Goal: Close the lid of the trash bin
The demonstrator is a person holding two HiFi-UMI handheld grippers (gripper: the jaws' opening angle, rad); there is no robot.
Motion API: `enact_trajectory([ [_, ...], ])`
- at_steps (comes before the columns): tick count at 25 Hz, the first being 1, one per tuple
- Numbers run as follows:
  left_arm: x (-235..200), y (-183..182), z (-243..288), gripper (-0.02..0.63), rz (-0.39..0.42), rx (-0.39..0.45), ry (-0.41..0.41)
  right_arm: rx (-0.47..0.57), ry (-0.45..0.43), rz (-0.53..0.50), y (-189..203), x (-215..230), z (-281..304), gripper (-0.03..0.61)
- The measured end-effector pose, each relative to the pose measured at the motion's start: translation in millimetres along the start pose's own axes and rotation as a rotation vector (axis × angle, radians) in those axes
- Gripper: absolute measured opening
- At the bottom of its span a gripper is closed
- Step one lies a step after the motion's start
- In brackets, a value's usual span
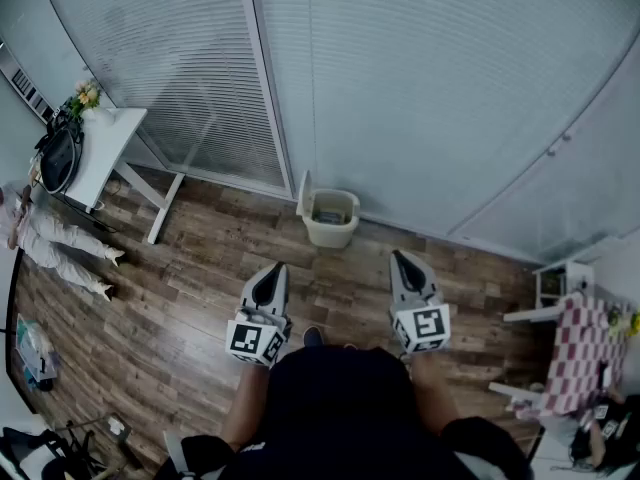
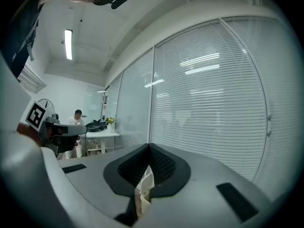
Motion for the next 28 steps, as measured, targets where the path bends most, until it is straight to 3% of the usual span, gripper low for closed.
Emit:
enact_trajectory([
  [18,-0.1,0.1,-10.5,0.014,0.025,0.037,-0.023,-0.024,-0.036,0.044,13.2,-8.3,-0.7,0.003],
  [20,-1.1,2.0,-8.6,0.149,0.042,0.027,-0.018,-0.048,-0.04,0.033,13.7,-12.3,-0.6,0.003],
  [22,-2.3,3.5,-6.8,0.235,0.042,0.005,-0.022,-0.055,-0.049,0.035,9.1,-17.2,-0.3,0.005],
  [28,-5.0,6.0,-7.3,0.267,0.049,0.001,-0.035,-0.044,-0.053,0.001,3.9,-21.9,4.2,0.005],
])
Point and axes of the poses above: the fingertips, and each gripper's own axes: z forward along the fingers, x to its right, y out of its underside, the point moved 9 cm from there along -z, backward along the fingers, and after that the axes turned 12 degrees about -z, right-handed, at the moved point
